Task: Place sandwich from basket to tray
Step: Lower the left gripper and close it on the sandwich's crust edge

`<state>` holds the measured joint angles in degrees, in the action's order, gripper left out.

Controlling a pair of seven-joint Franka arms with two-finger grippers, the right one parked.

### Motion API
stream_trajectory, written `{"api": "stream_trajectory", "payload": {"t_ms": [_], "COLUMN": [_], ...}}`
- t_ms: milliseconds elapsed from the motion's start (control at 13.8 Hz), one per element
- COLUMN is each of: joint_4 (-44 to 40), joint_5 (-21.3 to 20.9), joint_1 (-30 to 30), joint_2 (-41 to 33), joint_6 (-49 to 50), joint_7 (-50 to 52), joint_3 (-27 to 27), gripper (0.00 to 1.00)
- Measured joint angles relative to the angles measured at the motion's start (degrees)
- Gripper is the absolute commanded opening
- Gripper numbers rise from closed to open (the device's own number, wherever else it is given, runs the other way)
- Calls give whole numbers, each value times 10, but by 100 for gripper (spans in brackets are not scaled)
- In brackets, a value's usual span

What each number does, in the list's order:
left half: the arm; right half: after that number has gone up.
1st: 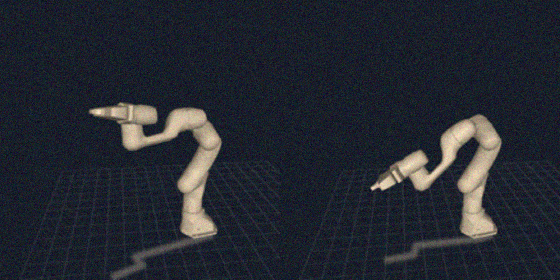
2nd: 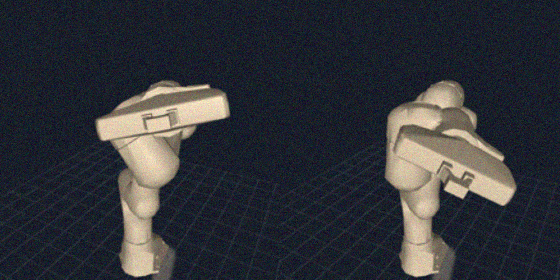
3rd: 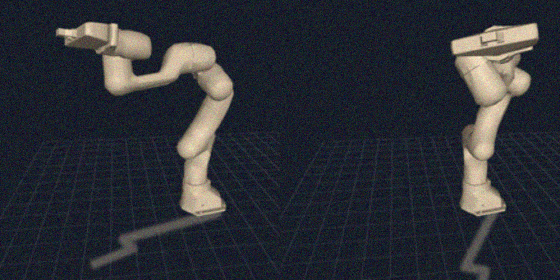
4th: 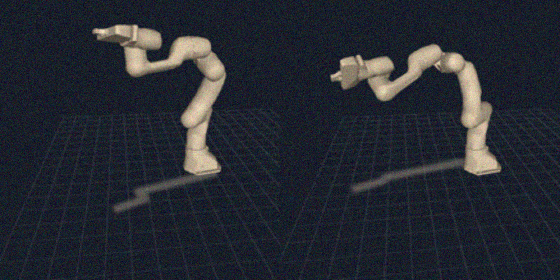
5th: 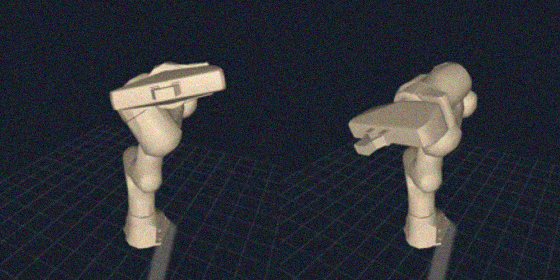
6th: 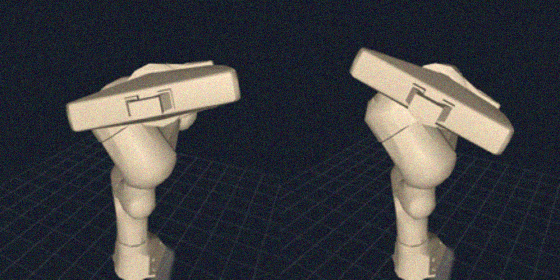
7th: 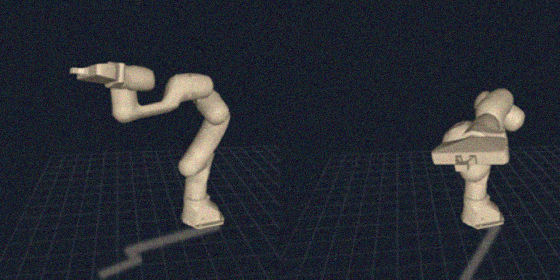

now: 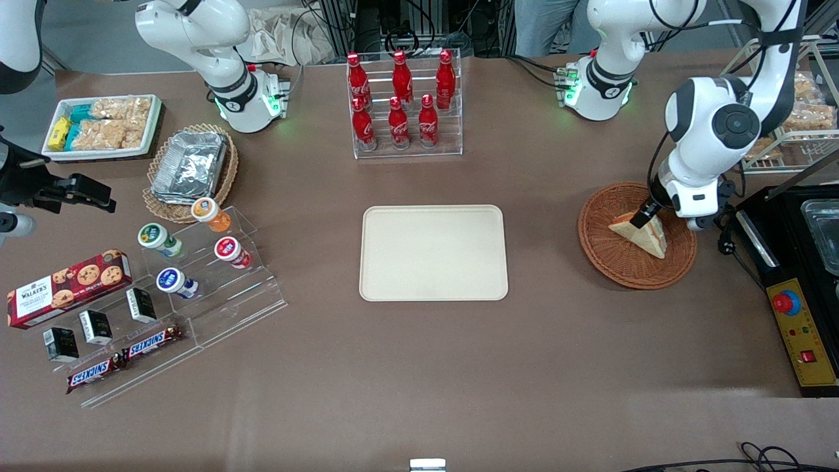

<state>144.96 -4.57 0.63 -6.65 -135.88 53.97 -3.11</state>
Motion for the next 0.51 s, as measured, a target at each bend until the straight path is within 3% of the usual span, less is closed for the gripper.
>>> {"api": "stream_trajectory", "payload": {"t_ms": [507], "joint_4": [18], "joint_5": [-3], "joint_1": [20], "joint_2": [34], "joint_6": [-59], "joint_7": [2], "joint_3": [0], "gripper": [100]}}
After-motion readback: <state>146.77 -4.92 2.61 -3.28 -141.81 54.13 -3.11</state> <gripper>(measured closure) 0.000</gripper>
